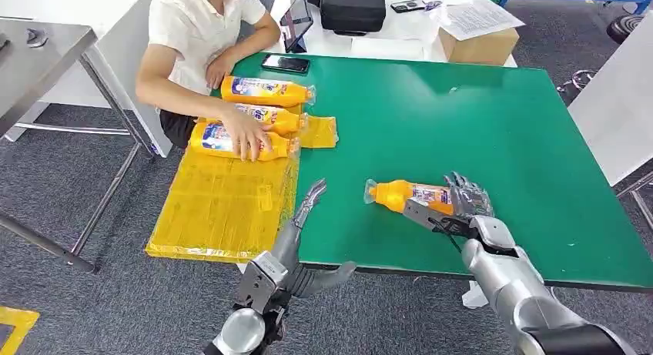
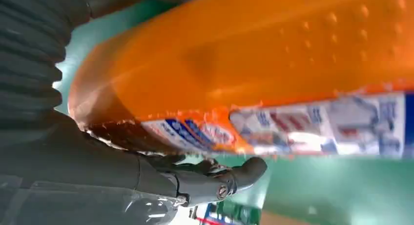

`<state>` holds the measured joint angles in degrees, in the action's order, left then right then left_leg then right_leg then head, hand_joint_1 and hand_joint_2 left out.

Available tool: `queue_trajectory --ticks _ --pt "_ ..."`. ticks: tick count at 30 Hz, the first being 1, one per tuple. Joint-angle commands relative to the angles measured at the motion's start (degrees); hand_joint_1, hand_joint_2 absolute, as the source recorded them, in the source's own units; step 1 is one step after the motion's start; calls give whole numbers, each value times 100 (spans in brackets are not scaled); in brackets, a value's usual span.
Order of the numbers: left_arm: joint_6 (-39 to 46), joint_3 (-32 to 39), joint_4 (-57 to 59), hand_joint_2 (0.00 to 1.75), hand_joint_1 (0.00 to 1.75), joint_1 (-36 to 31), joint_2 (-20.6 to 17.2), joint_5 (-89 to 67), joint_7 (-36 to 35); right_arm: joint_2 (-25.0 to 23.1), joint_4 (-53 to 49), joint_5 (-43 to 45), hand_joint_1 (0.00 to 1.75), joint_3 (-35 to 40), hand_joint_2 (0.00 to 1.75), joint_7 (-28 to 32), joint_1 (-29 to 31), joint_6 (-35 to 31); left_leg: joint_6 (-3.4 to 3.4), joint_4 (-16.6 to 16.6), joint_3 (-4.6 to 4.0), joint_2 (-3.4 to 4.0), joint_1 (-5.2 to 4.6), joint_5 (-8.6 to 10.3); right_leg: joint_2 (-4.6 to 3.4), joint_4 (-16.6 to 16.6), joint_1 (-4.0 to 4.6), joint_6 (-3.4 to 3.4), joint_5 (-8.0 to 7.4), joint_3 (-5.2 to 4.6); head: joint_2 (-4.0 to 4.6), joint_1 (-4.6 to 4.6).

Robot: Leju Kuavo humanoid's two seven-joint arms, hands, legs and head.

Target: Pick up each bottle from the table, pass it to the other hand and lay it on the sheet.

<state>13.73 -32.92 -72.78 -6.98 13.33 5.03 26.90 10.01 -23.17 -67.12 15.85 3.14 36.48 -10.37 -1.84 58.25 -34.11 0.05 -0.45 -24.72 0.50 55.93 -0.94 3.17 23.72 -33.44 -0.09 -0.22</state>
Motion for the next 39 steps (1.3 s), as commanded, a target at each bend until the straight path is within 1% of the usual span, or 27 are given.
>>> queue_trajectory --ticks 1,2,3,5,6,7,8,10,11,13,14,15,16,17,18,19,21,23,24,26,27,28,29,31,33,35,39 --pt "-42 77 246 175 0 -141 -166 14 -55 270 400 302 175 40 175 23 -355 1072 5 -7 16 -27 6 7 23 -14 6 -14 6 25 0 2" --pt "-41 102 279 175 0 -152 -146 16 -71 287 424 377 175 17 175 -46 -366 1348 8 -13 7 -45 12 16 36 -24 11 -18 1 26 0 2" --pt "-32 139 316 175 0 -164 -115 32 -98 318 404 354 175 113 175 52 -399 1607 2 -13 14 -48 10 15 33 -25 9 -15 5 32 0 2" --pt "-44 255 345 175 0 -157 -62 159 -91 428 162 878 175 -89 175 657 -645 2064 4 -17 22 -55 15 14 38 -38 14 -13 2 50 0 2" --pt "-104 260 337 175 0 -175 -83 218 -37 588 -33 1264 175 -113 175 1144 -814 2494 0 -12 35 -55 12 9 39 -36 11 -1 3 63 0 2" --pt "-106 276 354 175 0 -192 -87 242 -10 682 -187 1532 175 -137 175 1313 -940 2673 -2 -12 50 -62 14 6 46 -41 12 0 7 81 0 2" --pt "-117 287 367 175 0 -211 -98 249 -5 762 -321 1637 175 -68 175 1301 -1033 2705 2 -24 50 -83 19 14 66 -58 17 -2 5 90 0 2" --pt "-117 287 367 175 0 -211 -98 249 -5 762 -321 1637 175 -68 175 1301 -1033 2705 -5 -26 70 -90 25 9 75 -75 22 5 11 119 0 2" --pt "-122 290 373 175 0 -211 -97 253 -2 770 -357 1678 175 -28 175 1267 -1030 2733 -7 -23 84 -75 32 -1 60 -80 30 5 12 134 0 5" --pt "-83 403 348 175 0 -202 -57 417 40 865 -548 2129 175 15 175 1500 -1124 2984 -10 -7 109 -40 38 -35 27 -77 35 11 17 157 0 4" --pt "-107 399 318 175 0 -200 -83 453 49 933 -671 2369 175 19 175 1646 -1198 3107 -3 -23 102 -49 42 -27 35 -99 39 4 5 153 0 2" --pt "-97 382 266 175 0 -198 -133 460 77 1006 -951 2829 175 -39 175 1876 -1358 3325 -9 -15 118 -55 40 -37 43 -94 38 9 14 171 0 4" --pt "-74 390 253 175 0 -197 -146 466 101 1036 -1121 3101 175 -50 175 1959 -1438 3399 -6 -25 103 -67 41 -24 52 -103 38 5 8 158 0 2" --pt "10 469 213 175 0 -166 -126 520 162 1043 -1495 3585 175 -68 175 2106 -1603 3452 -12 -13 120 -56 44 -37 45 -97 41 9 22 176 0 7" --pt "236 603 153 175 0 -100 -55 589 222 981 -1977 4000 175 -16 175 2168 -1784 3314 -15 -7 124 -45 45 -43 30 -93 42 13 28 178 0 6" --pt "459 725 133 175 0 -47 37 700 205 893 -2416 4186 175 39 175 2236 -1939 3135 -10 -21 112 -54 47 -32 35 -108 43 7 19 170 0 9" --pt "816 934 285 175 0 -2 198 1097 45 512 -3460 4630 175 157 175 2265 -2246 2833 -5 -18 112 -21 50 -48 0 -103 46 12 11 165 0 7" --pt "820 886 464 175 0 -53 167 1236 166 428 -3936 4830 175 460 175 1757 -2335 2622 -2 -17 122 17 44 -64 -29 -95 40 14 8 228 0 2" --pt "820 886 464 175 0 -53 167 1236 166 428 -3936 4830 175 460 175 1757 -2335 2622 3 -20 115 29 46 -61 -40 -95 43 4 2 219 0 2" --pt "825 840 482 175 0 -72 144 1305 219 564 -3873 5016 175 627 175 1760 -2291 2528 -1 -11 111 22 45 -60 -32 -84 42 5 5 207 0 0" --pt "858 909 494 175 0 -53 187 1423 121 540 -3899 5110 175 604 175 2041 -2296 2514 -3 -9 104 13 48 -59 -23 -84 44 8 7 203 0 2" --pt "697 995 653 175 0 -38 208 1886 -219 253 -4130 5260 175 597 175 2366 -2342 2508 3 -11 92 16 46 -55 -27 -80 43 2 5 182 0 -4" --pt "377 1028 767 175 0 16 219 2325 -512 1 -4393 5349 175 627 175 2420 -2415 2493 -2 -9 90 19 48 -58 -28 -80 45 7 7 179 0 -2" --pt "-92 860 1026 175 0 80 152 2746 -723 -406 -4797 5423 175 898 175 2379 -2490 2391 1 -14 76 32 54 -50 -42 -84 50 7 4 170 0 2" --pt "-240 711 1164 175 0 59 122 3032 -800 -574 -4889 5590 175 1073 175 2391 -2463 2207 -3 -10 52 29 57 -45 -46 -77 52 9 5 158 0 4" --pt "-308 426 1144 175 0 -37 25 3149 -762 -614 -4877 5672 175 1354 175 2374 -2281 2039 4 -10 38 46 56 -48 -63 -70 51 5 5 138 0 2" --pt "-516 48 953 175 0 -234 -128 3022 -794 -741 -4539 5645 175 1741 175 2355 -1930 2091 4 -6 -2 20 52 -41 -37 -58 47 5 10 94 0 -2"
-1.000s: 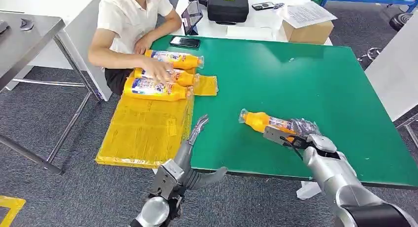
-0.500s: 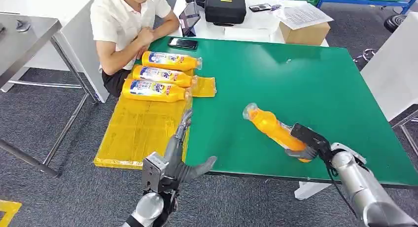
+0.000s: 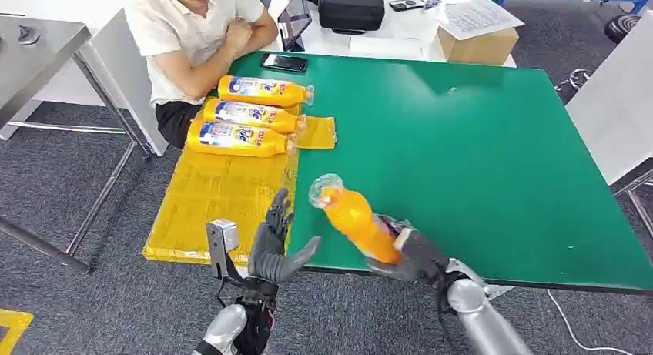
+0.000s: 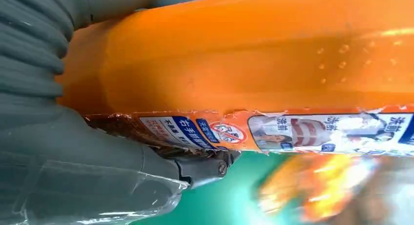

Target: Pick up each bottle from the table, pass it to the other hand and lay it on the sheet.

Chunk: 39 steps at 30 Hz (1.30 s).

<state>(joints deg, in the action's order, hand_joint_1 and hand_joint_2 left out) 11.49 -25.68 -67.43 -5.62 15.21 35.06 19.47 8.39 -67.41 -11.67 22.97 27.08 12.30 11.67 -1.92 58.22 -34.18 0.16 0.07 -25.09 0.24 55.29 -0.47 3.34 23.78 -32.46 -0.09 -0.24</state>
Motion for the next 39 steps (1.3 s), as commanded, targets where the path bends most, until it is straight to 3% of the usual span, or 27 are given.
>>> queue_trajectory --ticks 1,14,22,23,24,25,26,27,28,29,39 --pt "-333 -722 414 175 0 -448 -348 4 -56 -642 -5 98 175 1123 175 -38 564 -72 12 -3 -2 5 -2 -3 -9 11 -2 -13 6 -10 0 2" --pt "-561 -492 -687 175 0 -278 -239 76 112 -900 963 186 175 1783 175 -91 843 78 23 -2 -12 11 -3 -8 -13 18 -4 -22 13 -18 0 4" --pt "-653 -476 -572 175 0 -315 -252 98 54 -936 1212 118 175 1888 175 -110 934 21 11 -3 -36 -3 2 3 7 7 1 -9 4 -36 0 0" --pt "-466 -435 -328 175 10 -418 -222 20 34 -983 1268 34 175 1975 175 -99 955 -9 13 -3 -33 -7 2 2 11 7 1 -12 7 -31 0 4" --pt "-455 -408 -246 175 175 -458 -208 25 42 -1008 1270 1 175 2026 175 -93 956 -11 13 -5 -28 -10 0 3 14 8 -1 -13 8 -27 0 0" --pt "-439 -372 -177 175 175 -487 -184 34 81 -1028 1269 -11 175 2057 175 -91 953 -8 16 -7 -24 -13 2 4 17 6 1 -16 8 -22 0 7" --pt "-424 -271 -71 175 175 -526 -133 78 151 -1062 1262 -104 164 2156 175 -105 948 -50 19 -10 -20 -18 0 5 21 7 -1 -18 10 -20 0 2" --pt "-431 -224 -50 175 175 -535 -119 108 170 -1074 1256 -132 127 2195 175 -118 936 -81 14 -4 -34 -14 4 5 18 5 3 -12 5 -32 0 4" --pt "-433 -191 -56 175 175 -531 -112 133 185 -1083 1252 -132 40 2211 175 -118 923 -86 15 -6 -29 -15 2 5 18 6 1 -14 8 -27 0 2" --pt "-422 -115 -110 175 175 -508 -99 135 225 -1089 1224 -127 0 2261 175 -122 876 -121 18 -9 -20 -12 1 3 14 7 0 -18 10 -22 0 4" --pt "-196 113 -241 175 175 -492 -57 170 349 -1127 958 -125 0 2348 175 -20 648 -267 13 -2 -33 -20 2 1 24 10 1 -13 13 -31 0 4"
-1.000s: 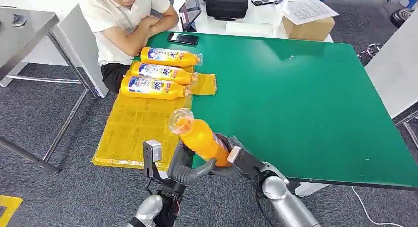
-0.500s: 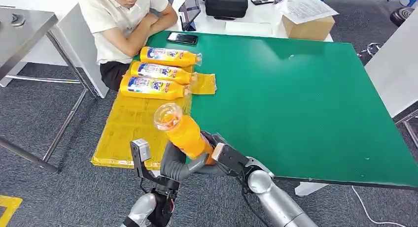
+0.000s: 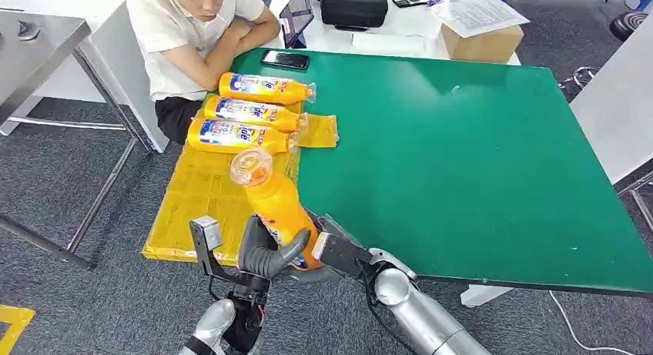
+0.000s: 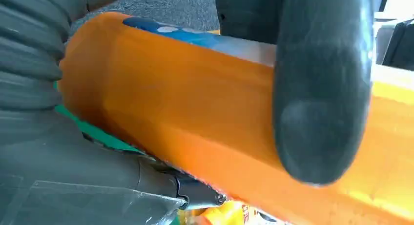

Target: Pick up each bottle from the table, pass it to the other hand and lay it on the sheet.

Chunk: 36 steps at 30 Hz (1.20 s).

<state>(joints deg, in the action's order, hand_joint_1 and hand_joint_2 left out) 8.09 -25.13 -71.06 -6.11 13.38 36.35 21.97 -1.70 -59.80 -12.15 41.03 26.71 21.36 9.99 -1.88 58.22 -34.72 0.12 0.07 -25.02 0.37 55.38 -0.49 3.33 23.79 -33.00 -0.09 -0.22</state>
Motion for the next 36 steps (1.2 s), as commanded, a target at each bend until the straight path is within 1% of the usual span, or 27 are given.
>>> queue_trajectory --ticks 1,4,7,9,10,11,12,13,14,15,17,18,19,20,22,23,25,27,28,29,30,31,32,33,35,36 --pt "144 58 122 175 175 -443 127 41 100 -118 197 -77 0 543 175 17 -258 -99 10 0 12 -17 7 -4 14 -1 6 -10 8 17 0 2" --pt "199 89 130 175 175 -437 146 50 124 -94 132 -75 0 549 175 22 -272 -124 9 -2 12 -17 6 -2 14 -2 5 -10 7 15 0 2" --pt "636 376 135 175 175 -466 214 122 265 -64 -182 -69 0 509 175 267 -488 -348 11 -2 15 -21 5 -4 18 0 5 -12 11 19 0 0" --pt "1185 549 184 175 175 -536 225 96 409 -62 -438 -93 0 276 175 461 -828 -831 12 -1 16 -28 6 -5 24 1 6 -14 14 22 0 0" --pt "1438 561 256 175 175 -586 188 4 457 -64 -549 -154 0 142 0 508 -993 -1136 10 -4 11 -29 7 -2 26 -3 7 -11 10 19 0 0" --pt "1878 504 448 175 175 -688 94 -296 579 -66 -695 -408 0 -25 0 608 -1206 -1680 12 -7 18 -32 5 -3 28 -2 4 -13 14 25 0 2" --pt "2050 572 596 175 175 -740 87 -360 694 -92 -817 -451 0 -225 0 697 -1393 -2079 11 -4 14 -29 7 -3 25 -2 7 -12 12 21 0 4" --pt "2041 631 669 175 175 -769 66 -350 749 -85 -921 -562 0 -345 0 794 -1523 -2351 14 -11 29 -33 5 -5 29 -6 5 -16 17 35 0 2" --pt "2119 735 631 175 175 -740 36 -405 904 -117 -1056 -763 0 -564 0 930 -1710 -2881 10 -9 15 -34 4 0 31 -5 4 -11 11 23 0 -2" --pt "2312 816 550 175 175 -689 18 -523 1031 -150 -1157 -792 0 -732 0 1013 -1867 -3191 7 -6 2 -28 6 1 25 -7 6 -9 7 9 0 4" --pt "2461 977 285 175 175 -551 -69 -602 1033 -187 -1355 -946 0 -999 0 1221 -2154 -3857 12 -10 18 -21 2 -7 15 -4 2 -14 15 22 0 4" --pt "2513 1035 202 175 175 -514 -104 -631 1009 -183 -1419 -970 0 -1055 0 1308 -2237 -4075 10 -9 9 -6 0 -7 0 -1 0 -11 10 9 0 0" --pt "2556 1066 156 175 175 -501 -150 -694 999 -159 -1472 -965 0 -1078 0 1329 -2300 -4215 11 -8 11 -14 -1 -8 8 2 0 -13 14 12 0 2" --pt "2551 1083 145 175 175 -499 -167 -694 997 -140 -1487 -963 0 -1080 0 1329 -2321 -4230 7 -4 -4 -11 3 -4 7 -1 3 -9 9 1 0 2" --pt "2547 1091 141 175 175 -501 -175 -696 989 -122 -1505 -960 0 -1078 0 1329 -2335 -4240 10 -6 10 -6 0 -10 -1 1 0 -13 13 12 0 2" --pt "2547 1091 141 175 175 -501 -175 -696 989 -122 -1505 -960 0 -1078 0 1329 -2335 -4240 8 -3 -5 -1 2 -5 -4 0 2 -10 7 -1 0 2" --pt "2546 1084 153 175 175 -507 -157 -698 984 -136 -1490 -961 0 -1067 0 1321 -2311 -4234 10 -2 0 -5 1 -7 -1 3 0 -13 10 3 0 5" --pt "2632 957 347 175 175 -596 -300 -956 876 -137 -1566 -750 0 -1132 0 1329 -2357 -4345 7 -4 -9 -7 -1 -2 2 2 -2 -10 6 -6 0 4" --pt "2726 762 611 175 175 -721 -478 -1421 790 -83 -1658 -630 0 -1150 0 1329 -2393 -4408 11 -4 0 -6 0 -5 0 4 -1 -14 10 2 0 2" --pt "2750 603 889 175 175 -837 -602 -1969 682 -69 -1677 -510 0 -1196 0 1329 -2398 -4321 8 -6 -5 -8 0 -2 2 1 -1 -11 7 -2 0 2" --pt "2765 445 1234 175 155 -981 -713 -2591 497 -67 -1743 -441 0 -1242 0 1329 -2400 -4303 12 -8 7 -12 -3 -4 5 4 -4 -16 12 7 0 2" --pt "2787 243 1664 175 155 -1174 -822 -3328 279 -75 -1757 -339 0 -1270 0 1329 -2363 -4214 11 -12 5 -16 -1 1 10 -3 -2 -14 8 9 0 2" --pt "2753 127 2008 175 175 -1327 -866 -3879 43 -102 -1757 -272 0 -1284 0 1329 -2323 -4088 9 -12 4 -16 -2 2 11 -5 -3 -12 6 6 0 2" --pt "2885 -141 2404 175 175 -1537 -958 -4701 -259 -136 -1730 -280 0 -1290 0 1329 -2276 -4027 13 -16 14 -21 -3 2 14 -4 -3 -16 9 16 0 2" --pt "2651 -474 3087 175 175 -1972 -1052 -6076 -1089 -216 -1672 -196 0 -1296 0 1329 -2175 -3797 9 -11 2 -17 -2 5 11 -3 -3 -10 4 4 0 2" --pt "2587 -457 3129 175 175 -2013 -1049 -6167 -1157 -235 -1652 -190 0 -1305 0 1329 -2165 -3779 9 -12 4 -17 -2 4 12 -3 -3 -11 5 6 0 2"
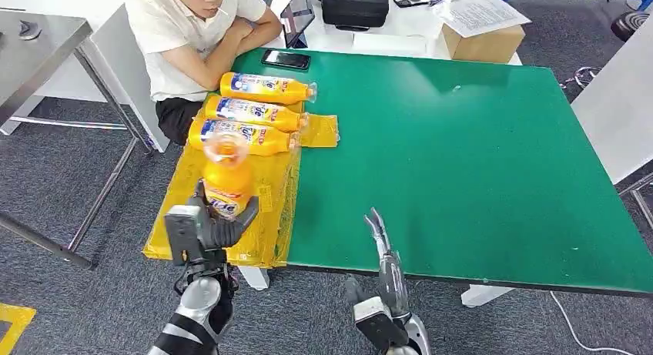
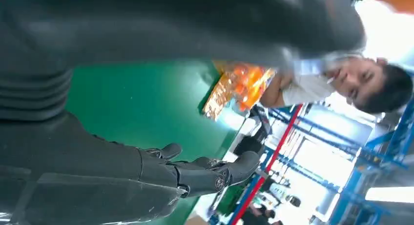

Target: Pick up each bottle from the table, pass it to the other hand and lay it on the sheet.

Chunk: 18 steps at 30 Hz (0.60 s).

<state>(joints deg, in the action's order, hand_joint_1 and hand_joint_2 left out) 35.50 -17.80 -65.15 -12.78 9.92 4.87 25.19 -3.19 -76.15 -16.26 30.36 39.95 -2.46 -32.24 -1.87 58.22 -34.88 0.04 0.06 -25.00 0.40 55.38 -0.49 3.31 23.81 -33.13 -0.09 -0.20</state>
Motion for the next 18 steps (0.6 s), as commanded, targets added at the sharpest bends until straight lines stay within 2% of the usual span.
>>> queue_trajectory --ticks 1,4,5,14,18 --pt "-154 -1191 2538 175 175 -1346 -704 -3019 -1479 -87 -17 220 0 -238 0 5 217 443 8 -11 20 -10 -2 3 8 -4 -2 -9 2 18 0 0" --pt "-556 -1230 2779 175 175 -1567 -700 -3417 -1756 -134 10 249 0 -260 0 5 265 542 12 -14 29 -11 -2 2 8 -3 -3 -13 5 26 0 0" --pt "-1059 -1078 3002 175 175 -1849 -627 -3715 -1936 -181 34 271 0 -291 0 5 309 635 9 -10 20 -9 0 4 7 -2 -1 -10 2 18 0 0" --pt "-1049 -1080 3000 175 175 -1822 -618 -3735 -1940 -175 20 272 0 -291 0 5 296 634 14 -6 22 10 0 2 -11 13 0 -9 -1 13 0 0" --pt "-1925 -1342 3389 175 175 -2269 -608 -4359 -2280 -194 -28 339 0 -274 0 5 365 843 16 -1 19 9 2 2 -10 18 2 -11 0 10 0 0"
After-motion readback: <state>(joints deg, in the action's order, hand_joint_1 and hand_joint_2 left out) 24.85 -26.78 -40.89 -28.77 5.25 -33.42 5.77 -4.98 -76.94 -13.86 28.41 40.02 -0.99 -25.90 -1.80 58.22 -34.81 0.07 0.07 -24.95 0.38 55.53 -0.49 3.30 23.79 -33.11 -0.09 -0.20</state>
